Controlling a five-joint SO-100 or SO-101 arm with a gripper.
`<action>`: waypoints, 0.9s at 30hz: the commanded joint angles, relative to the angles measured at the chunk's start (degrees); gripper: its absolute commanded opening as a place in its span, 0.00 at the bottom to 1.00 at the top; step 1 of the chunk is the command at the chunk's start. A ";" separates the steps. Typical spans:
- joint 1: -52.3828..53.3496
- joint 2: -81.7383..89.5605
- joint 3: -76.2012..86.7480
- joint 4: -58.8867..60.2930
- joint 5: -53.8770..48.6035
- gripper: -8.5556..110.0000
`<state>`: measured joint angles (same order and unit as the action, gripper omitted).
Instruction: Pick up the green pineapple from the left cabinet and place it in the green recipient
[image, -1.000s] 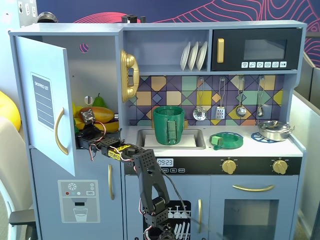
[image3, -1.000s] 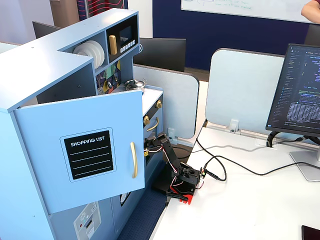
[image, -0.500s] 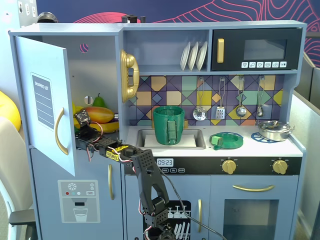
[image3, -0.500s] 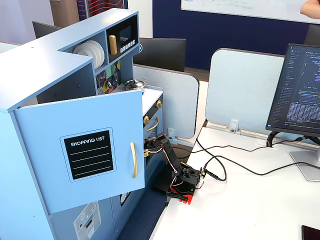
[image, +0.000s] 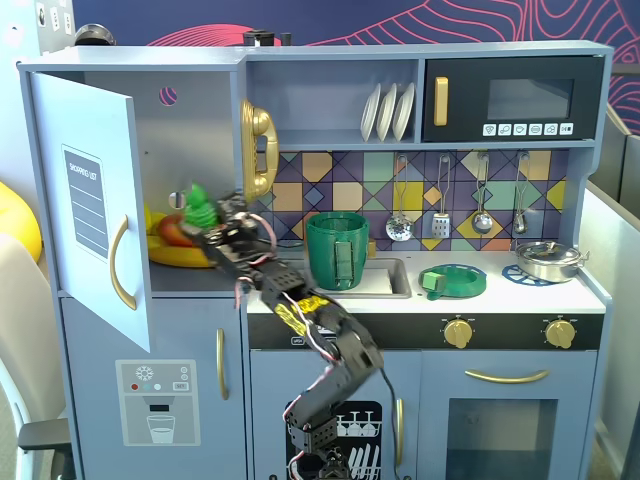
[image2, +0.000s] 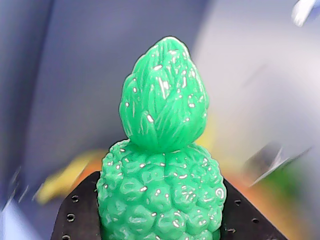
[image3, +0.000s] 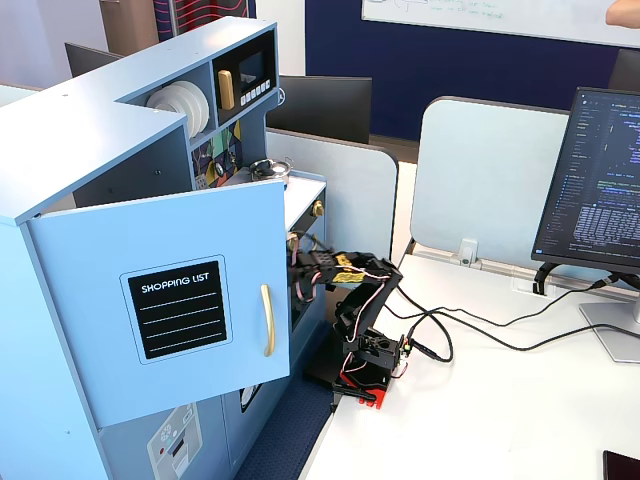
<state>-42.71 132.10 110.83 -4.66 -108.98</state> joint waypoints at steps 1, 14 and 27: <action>8.88 11.87 0.44 4.13 1.76 0.07; 38.50 10.46 -10.99 16.96 10.11 0.07; 47.55 -22.50 -33.49 14.85 7.47 0.07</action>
<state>2.99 117.42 86.84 12.13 -100.20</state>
